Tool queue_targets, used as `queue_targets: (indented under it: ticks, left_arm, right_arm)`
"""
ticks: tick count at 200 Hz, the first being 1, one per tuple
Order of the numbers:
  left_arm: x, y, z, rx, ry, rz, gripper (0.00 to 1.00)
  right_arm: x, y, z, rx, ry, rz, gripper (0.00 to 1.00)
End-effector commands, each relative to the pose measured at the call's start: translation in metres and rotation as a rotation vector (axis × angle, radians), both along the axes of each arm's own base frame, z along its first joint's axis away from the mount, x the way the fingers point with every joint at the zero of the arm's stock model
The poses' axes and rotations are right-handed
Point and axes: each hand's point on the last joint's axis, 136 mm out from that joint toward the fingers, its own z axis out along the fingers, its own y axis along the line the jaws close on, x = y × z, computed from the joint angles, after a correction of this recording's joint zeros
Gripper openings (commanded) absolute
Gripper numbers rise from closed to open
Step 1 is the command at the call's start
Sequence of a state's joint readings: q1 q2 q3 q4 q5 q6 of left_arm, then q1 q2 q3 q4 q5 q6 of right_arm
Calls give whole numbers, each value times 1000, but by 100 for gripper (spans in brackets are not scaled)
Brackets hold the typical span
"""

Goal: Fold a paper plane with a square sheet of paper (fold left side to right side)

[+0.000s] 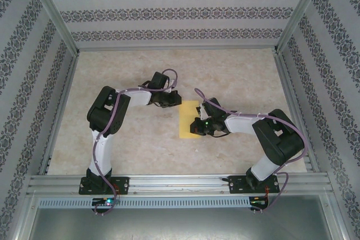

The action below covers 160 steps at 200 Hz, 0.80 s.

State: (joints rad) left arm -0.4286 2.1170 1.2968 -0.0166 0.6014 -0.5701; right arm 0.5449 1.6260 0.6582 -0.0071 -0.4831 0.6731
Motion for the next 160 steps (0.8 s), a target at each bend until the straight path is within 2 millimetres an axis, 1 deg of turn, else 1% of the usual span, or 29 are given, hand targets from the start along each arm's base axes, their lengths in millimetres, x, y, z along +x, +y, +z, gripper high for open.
queue_targets:
  ticks: [1, 26, 62, 77, 106, 130, 142, 160]
  left_arm:
    - [37, 28, -15, 93, -84, 86, 9]
    - [46, 30, -13, 90, -92, 101, 9]
    - [51, 31, -7, 93, -104, 100, 9]
    - [54, 31, 2, 89, -121, 99, 9]
    - [54, 32, 27, 80, -166, 93, 9]
    - [48, 36, 46, 81, -199, 88, 9]
    - [40, 35, 55, 66, -204, 83, 9]
    - [21, 34, 63, 34, -199, 71, 9]
  right_arm:
    - [-36, -47, -47, -215, 155, -36, 0]
    - [-36, -47, -46, -213, 155, -37, 0]
    - [-36, -46, -45, -207, 155, -41, 0]
    - [-35, -45, -44, -199, 151, -44, 0]
    - [-34, -41, -43, -181, 147, -47, 0]
    - [-33, -39, -41, -171, 143, -47, 0]
    - [-33, -38, -41, -170, 141, -46, 0]
    - [-33, -38, -40, -168, 137, -50, 0]
